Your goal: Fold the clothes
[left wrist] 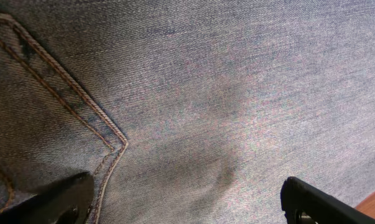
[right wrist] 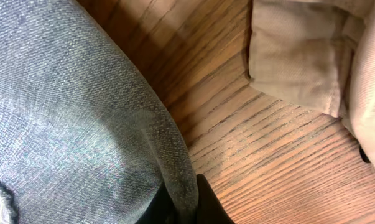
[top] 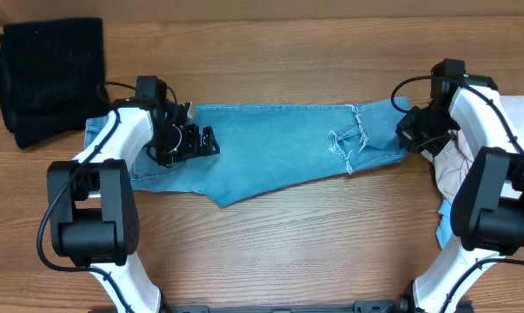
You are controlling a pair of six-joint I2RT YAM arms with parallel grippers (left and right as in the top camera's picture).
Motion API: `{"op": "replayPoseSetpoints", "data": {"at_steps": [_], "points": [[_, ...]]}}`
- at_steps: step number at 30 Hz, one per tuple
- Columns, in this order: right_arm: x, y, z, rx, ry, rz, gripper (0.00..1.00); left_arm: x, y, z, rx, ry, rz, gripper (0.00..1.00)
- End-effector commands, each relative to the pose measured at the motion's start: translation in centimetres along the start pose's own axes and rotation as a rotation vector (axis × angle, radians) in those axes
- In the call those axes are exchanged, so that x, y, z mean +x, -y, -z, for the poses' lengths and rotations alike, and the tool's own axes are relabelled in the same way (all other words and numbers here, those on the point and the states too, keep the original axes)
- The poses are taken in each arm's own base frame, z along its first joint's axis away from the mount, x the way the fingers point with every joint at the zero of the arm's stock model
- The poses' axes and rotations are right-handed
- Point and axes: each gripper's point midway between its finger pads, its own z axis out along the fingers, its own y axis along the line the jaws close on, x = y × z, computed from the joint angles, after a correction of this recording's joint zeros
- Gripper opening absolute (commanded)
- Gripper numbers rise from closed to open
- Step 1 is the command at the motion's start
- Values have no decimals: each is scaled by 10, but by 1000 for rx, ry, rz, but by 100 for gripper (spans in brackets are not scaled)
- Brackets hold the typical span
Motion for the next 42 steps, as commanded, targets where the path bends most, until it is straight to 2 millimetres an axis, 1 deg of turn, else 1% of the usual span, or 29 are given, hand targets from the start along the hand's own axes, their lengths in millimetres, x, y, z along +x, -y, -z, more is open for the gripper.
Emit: {"op": "replayPoseSetpoints", "data": {"at_steps": [1, 3, 7, 9, 11, 16, 19, 22, 23, 25, 28, 31, 33, 36, 42], "points": [[-17, 18, 16, 132, 139, 16, 4, 21, -31, -29, -85, -88, 5, 100], [-10, 7, 20, 130, 156, 51, 4, 21, -31, -29, -85, -87, 5, 100], [6, -18, 48, 106, 238, 122, 4, 21, -31, -29, -85, -86, 6, 100], [13, -25, 61, 123, 285, 162, 4, 20, -31, -29, -85, -84, 6, 100], [24, -38, 66, 123, 312, 211, 4, 20, -31, -29, -85, -84, 5, 100], [67, -79, 61, 119, 321, 384, 4, 20, -31, -29, -85, -83, 20, 100], [100, -103, 58, 105, 319, 492, 4, 22, -31, -29, -86, -91, 22, 100], [121, -116, 55, 98, 318, 556, 4, 22, -31, -29, -86, -92, 23, 100], [123, -116, 55, 103, 323, 563, 4, 22, -31, -29, -86, -92, 23, 100], [116, -111, 58, 129, 352, 524, 4, 23, -31, -29, -86, -95, 24, 100], [95, -96, 64, 181, 402, 453, 4, 25, -31, -29, -87, -105, 27, 100], [75, -79, 76, 226, 429, 398, 4, 25, -31, -29, -87, -105, 27, 100], [64, -68, 87, 262, 465, 372, 4, 25, -31, -29, -87, -104, 27, 100], [54, -58, 103, 319, 514, 416, 4, 25, -31, -29, -87, -104, 27, 100], [44, -48, 113, 404, 585, 411, 4, 27, -31, -29, -87, -112, 30, 100]]}}
